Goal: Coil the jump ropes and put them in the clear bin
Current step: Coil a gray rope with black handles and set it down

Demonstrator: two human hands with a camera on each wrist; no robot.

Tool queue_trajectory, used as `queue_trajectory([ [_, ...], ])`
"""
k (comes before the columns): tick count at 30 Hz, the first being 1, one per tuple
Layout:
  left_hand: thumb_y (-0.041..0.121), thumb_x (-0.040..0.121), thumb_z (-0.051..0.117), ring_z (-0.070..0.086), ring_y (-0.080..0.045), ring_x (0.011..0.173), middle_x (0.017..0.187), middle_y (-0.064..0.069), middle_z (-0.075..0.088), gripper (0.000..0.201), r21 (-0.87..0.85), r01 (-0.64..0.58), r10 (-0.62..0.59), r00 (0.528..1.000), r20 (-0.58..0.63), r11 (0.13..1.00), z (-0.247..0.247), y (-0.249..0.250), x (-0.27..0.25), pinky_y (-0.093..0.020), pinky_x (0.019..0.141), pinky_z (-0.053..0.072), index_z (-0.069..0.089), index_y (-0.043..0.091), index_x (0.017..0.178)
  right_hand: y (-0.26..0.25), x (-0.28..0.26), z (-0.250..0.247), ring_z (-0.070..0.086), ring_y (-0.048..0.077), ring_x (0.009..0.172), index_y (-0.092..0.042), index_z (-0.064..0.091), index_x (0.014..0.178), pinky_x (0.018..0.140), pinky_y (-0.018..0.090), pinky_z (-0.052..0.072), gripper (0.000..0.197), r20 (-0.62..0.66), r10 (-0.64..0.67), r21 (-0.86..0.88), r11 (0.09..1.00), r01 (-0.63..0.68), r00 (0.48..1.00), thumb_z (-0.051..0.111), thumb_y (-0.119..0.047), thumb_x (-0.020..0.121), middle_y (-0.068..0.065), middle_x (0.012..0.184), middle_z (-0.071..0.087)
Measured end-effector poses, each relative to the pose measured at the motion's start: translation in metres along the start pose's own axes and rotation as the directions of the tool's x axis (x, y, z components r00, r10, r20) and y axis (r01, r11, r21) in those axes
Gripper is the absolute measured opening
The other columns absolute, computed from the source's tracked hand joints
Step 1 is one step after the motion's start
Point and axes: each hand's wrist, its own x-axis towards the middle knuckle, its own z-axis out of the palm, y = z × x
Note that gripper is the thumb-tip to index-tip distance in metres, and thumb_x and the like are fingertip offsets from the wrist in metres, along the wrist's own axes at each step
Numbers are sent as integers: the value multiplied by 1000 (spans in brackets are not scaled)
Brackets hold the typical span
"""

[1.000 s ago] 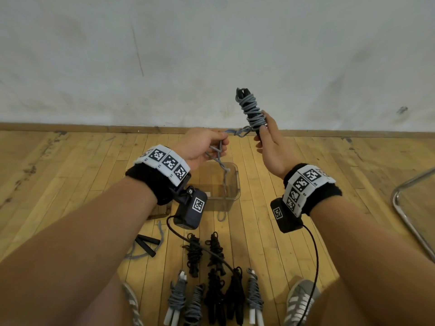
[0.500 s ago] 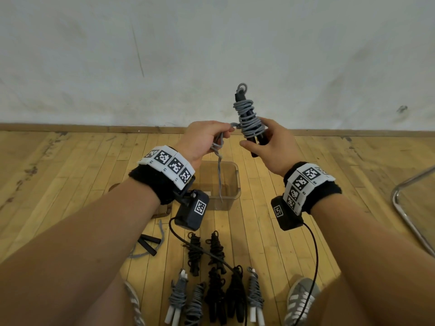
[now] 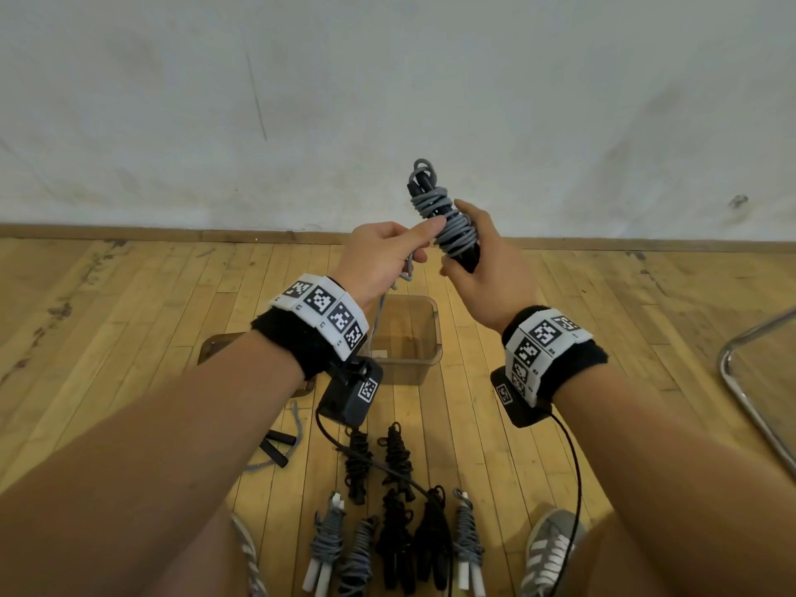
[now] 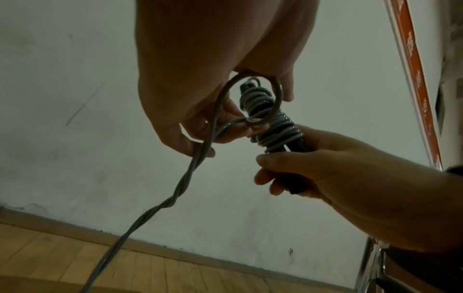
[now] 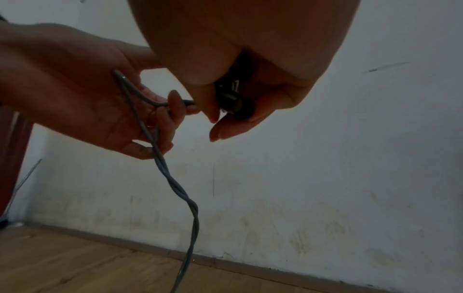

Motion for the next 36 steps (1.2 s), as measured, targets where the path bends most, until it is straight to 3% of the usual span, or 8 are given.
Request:
queue_trajectory([
  [5,65,82,73,59,-10,59,65,3,70,65,-19,37,-38,995,-97,999,4,-5,0,-28,65,48,76,0,88,-13,-4,5,64,22,62,-39,25,145,52,36,52,57,-25,-65,-233,971,58,998,56,-33,98,-5,82,66],
  [9,58,84,75,58,-7,55,65,5,70,54,-69,62,-67,995,-78,996,1,-3,4,-27,64,47,77,4,88,-15,-7,8,66,16,70,-33,15,156,62,35,57,80,100,-85,194,979,64,991,65,-27,94,-2,89,67],
  [12,56,89,70,57,-4,55,69,3,72,50,-44,40,-41,999,-21,998,-3,-2,5,-24,66,47,79,7,92,-17,-4,-2,70,27,70,-36,9,159,69,38,62,82,222,62,524,834,-172,973,65,-25,99,13,99,72],
  [16,52,95,65,57,-12,69,87,-11,70,51,-97,7,-3,999,35,995,-3,-2,4,-29,75,48,78,4,105,-19,-2,-15,73,28,76,-18,48,142,74,40,63,49,438,139,608,682,-407,888,65,-32,99,15,100,76],
  [20,51,101,57,75,-21,90,102,-6,79,44,-71,28,-19,993,114,997,-3,0,3,-34,85,55,76,14,112,-18,-2,-17,72,18,69,-9,61,127,65,26,60,30,369,90,584,752,-306,925,63,-24,100,6,88,74],
  [28,58,100,52,71,-17,70,87,-4,79,49,76,116,-128,974,188,990,1,4,2,-32,75,59,74,15,107,-10,-3,-14,75,13,73,-18,54,140,72,31,63,57,271,29,333,935,-122,962,78,-25,89,-2,109,73],
  [31,52,101,56,70,-18,69,85,-5,76,45,41,137,-142,970,198,990,-2,6,4,-25,65,59,73,11,107,-7,-1,-11,75,12,70,-20,52,141,72,34,64,62,205,71,305,943,-133,976,80,-29,87,1,114,73],
  [36,60,98,55,56,-13,55,73,-3,63,50,53,155,-162,967,197,987,-3,4,4,-33,64,54,72,13,97,-5,3,-11,74,5,67,-26,55,136,70,28,62,61,117,80,195,976,-102,990,84,-34,83,-1,113,74],
])
